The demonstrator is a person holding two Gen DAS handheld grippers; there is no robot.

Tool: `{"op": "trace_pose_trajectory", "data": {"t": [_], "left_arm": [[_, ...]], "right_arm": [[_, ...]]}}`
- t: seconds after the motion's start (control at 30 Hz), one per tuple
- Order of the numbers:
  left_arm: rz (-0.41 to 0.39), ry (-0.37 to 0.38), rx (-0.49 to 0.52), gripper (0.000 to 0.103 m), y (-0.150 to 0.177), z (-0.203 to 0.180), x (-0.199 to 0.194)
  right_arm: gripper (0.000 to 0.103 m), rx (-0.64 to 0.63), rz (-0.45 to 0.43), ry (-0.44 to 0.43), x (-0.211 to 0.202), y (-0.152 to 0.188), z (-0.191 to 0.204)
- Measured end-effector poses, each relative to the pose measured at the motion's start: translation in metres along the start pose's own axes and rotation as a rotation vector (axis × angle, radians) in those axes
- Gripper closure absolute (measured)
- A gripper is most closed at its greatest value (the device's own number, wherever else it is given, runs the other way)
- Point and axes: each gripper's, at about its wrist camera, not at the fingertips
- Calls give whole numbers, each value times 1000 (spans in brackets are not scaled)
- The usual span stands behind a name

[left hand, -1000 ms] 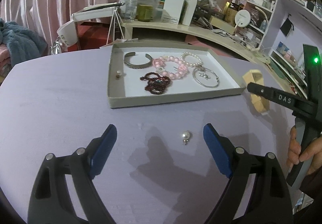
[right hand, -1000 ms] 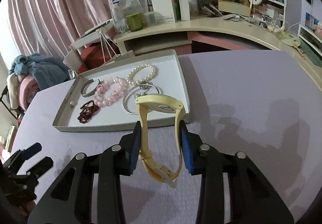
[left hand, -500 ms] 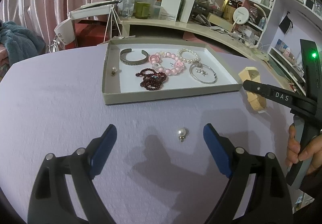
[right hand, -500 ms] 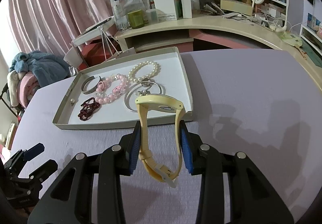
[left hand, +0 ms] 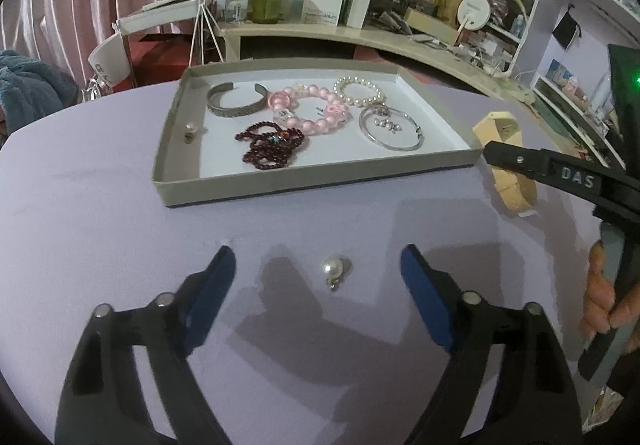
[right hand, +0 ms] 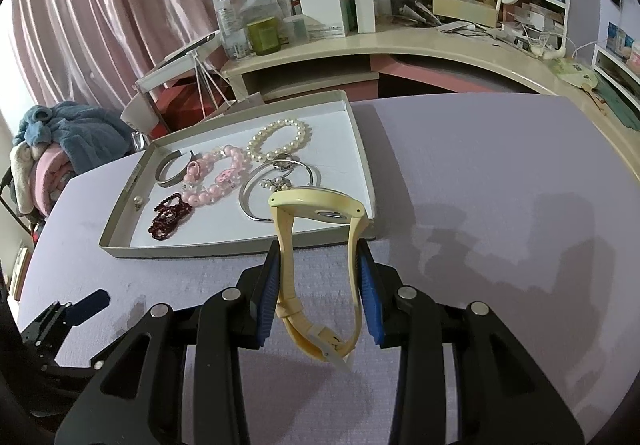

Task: Organize jewelry
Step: 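Grasp the yellow strap watch with the right tool while the left tool grasps the pearl drop earring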

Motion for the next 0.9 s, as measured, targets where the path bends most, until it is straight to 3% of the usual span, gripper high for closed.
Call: {"op": "trace_pose_trajectory", "data": {"t": [0.27, 0.43, 0.63, 0.87, 0.9], "left_arm": [[53, -61, -8, 47, -9, -11, 20], [54, -80, -7, 51, -8, -16, 22], [47, -95, -10, 63, -8, -18, 22], [44, -102, 5, 91, -6, -22, 22], [43, -100, 5, 91, -6, -23, 22]], "right_arm": [[65, 6, 15, 3, 2, 1, -2], [65, 9, 21, 1, 3, 1, -2], [65, 11, 23, 1, 4, 1, -1], [65, 10, 22, 0, 4, 1, -2], [65, 9, 22, -1, 4, 1, -2]]}}
Point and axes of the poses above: each gripper's, at about its wrist camera, not at the fingertips, and x roughly the way its jaws point, z to its left, y to its underside, and after that the axes turned 8 degrees about z, right-handed
